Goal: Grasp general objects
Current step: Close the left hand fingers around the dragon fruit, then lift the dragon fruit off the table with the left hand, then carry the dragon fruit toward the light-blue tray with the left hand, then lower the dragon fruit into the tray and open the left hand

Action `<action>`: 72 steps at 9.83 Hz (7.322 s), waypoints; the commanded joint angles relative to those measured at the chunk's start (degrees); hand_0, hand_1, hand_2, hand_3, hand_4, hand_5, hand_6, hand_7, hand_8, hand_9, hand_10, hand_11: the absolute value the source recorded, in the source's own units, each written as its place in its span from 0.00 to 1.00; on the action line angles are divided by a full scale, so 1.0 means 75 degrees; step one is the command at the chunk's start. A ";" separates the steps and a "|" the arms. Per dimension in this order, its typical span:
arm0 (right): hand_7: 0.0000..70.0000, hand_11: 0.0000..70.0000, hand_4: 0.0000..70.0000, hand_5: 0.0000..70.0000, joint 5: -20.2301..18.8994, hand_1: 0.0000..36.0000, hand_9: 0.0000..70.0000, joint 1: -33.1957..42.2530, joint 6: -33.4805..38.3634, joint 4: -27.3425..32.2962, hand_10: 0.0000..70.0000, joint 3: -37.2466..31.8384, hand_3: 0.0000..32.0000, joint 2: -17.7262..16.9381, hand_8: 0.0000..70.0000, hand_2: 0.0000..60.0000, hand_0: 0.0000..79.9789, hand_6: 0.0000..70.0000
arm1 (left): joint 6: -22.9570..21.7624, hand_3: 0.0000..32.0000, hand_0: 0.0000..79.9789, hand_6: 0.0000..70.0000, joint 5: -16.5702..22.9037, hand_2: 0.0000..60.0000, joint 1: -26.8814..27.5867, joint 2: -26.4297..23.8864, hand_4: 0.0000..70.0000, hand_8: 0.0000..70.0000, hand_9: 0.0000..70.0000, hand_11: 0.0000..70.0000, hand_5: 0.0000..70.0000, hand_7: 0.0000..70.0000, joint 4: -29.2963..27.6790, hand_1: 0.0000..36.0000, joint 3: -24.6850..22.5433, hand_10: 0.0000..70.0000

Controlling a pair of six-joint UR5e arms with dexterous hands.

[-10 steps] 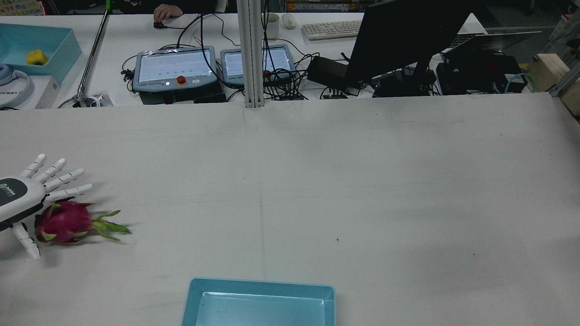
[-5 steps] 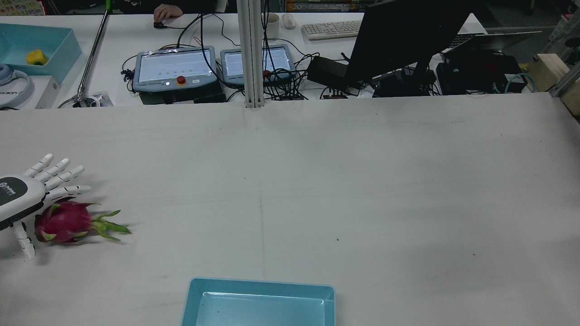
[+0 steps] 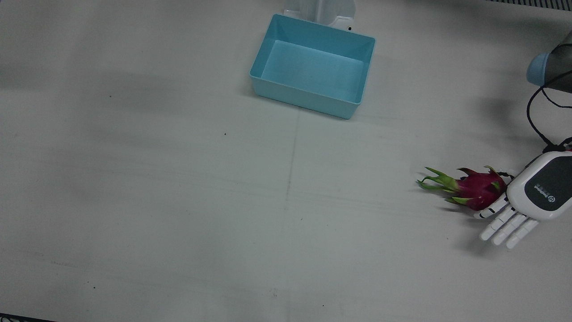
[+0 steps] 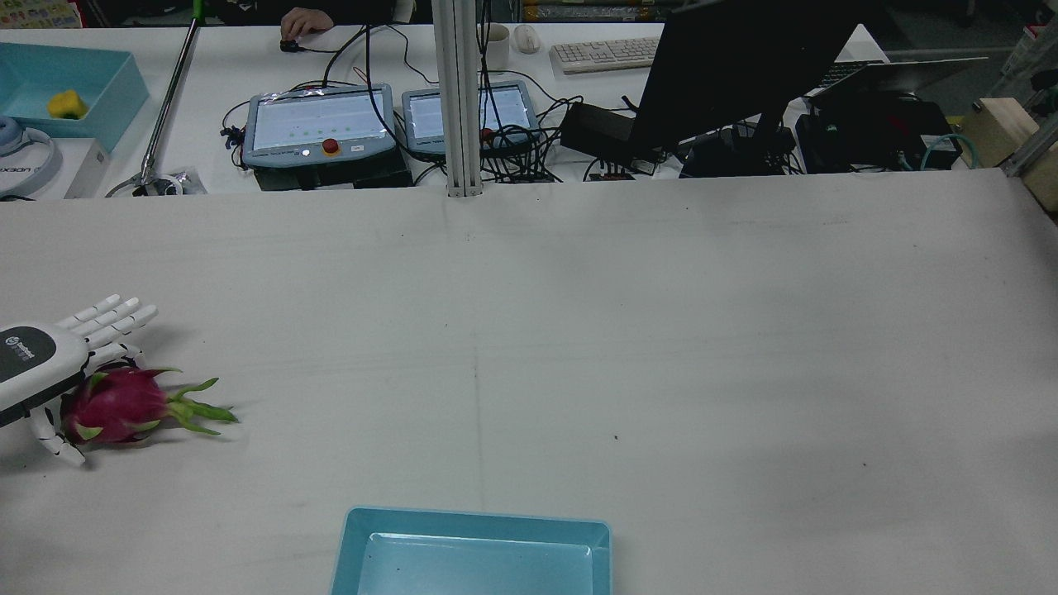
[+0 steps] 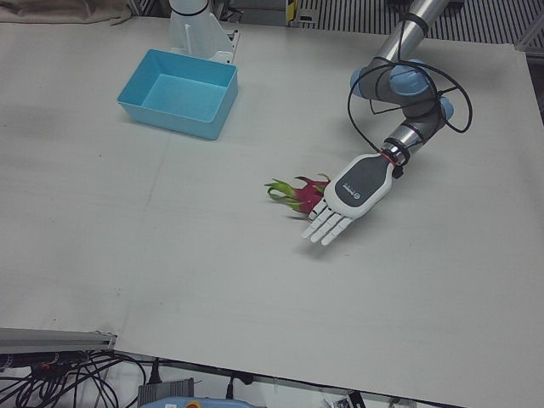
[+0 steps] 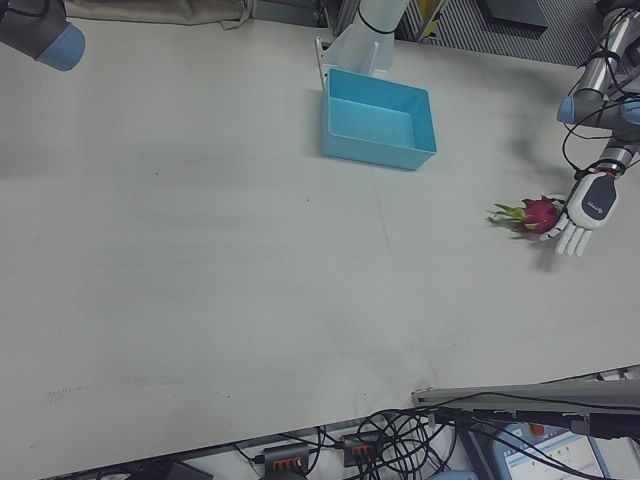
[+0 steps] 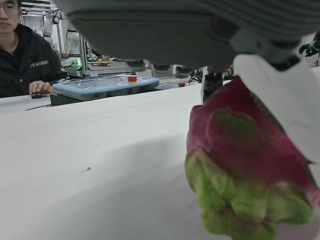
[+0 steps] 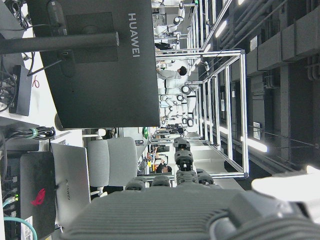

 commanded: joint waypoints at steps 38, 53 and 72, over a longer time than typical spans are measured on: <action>0.00 0.00 0.00 0.00 0.0000 0.00 0.00 0.0000 0.0000 0.0000 0.00 0.0000 0.00 -0.0008 0.00 0.00 0.00 0.00 | -0.8664 0.00 0.89 0.45 0.3497 1.00 -0.0257 -0.0820 1.00 0.18 0.28 0.61 1.00 0.70 0.4809 1.00 -0.4637 0.40; 0.00 0.00 0.00 0.00 0.0000 0.00 0.00 0.0000 0.0000 0.0000 0.00 0.0000 0.00 -0.0008 0.00 0.00 0.00 0.00 | -0.9462 0.00 0.79 0.27 0.0426 0.52 0.3541 -0.2215 0.78 0.04 0.09 0.32 0.87 0.53 0.3617 0.82 -0.3761 0.20; 0.00 0.00 0.00 0.00 0.0000 0.00 0.00 0.0000 0.0000 0.0000 0.00 0.0000 0.00 -0.0008 0.00 0.00 0.00 0.00 | -1.0904 0.00 0.67 0.08 0.1563 0.00 -0.0568 -0.0457 0.15 0.00 0.04 0.00 0.01 0.32 -0.0520 0.46 -0.1162 0.00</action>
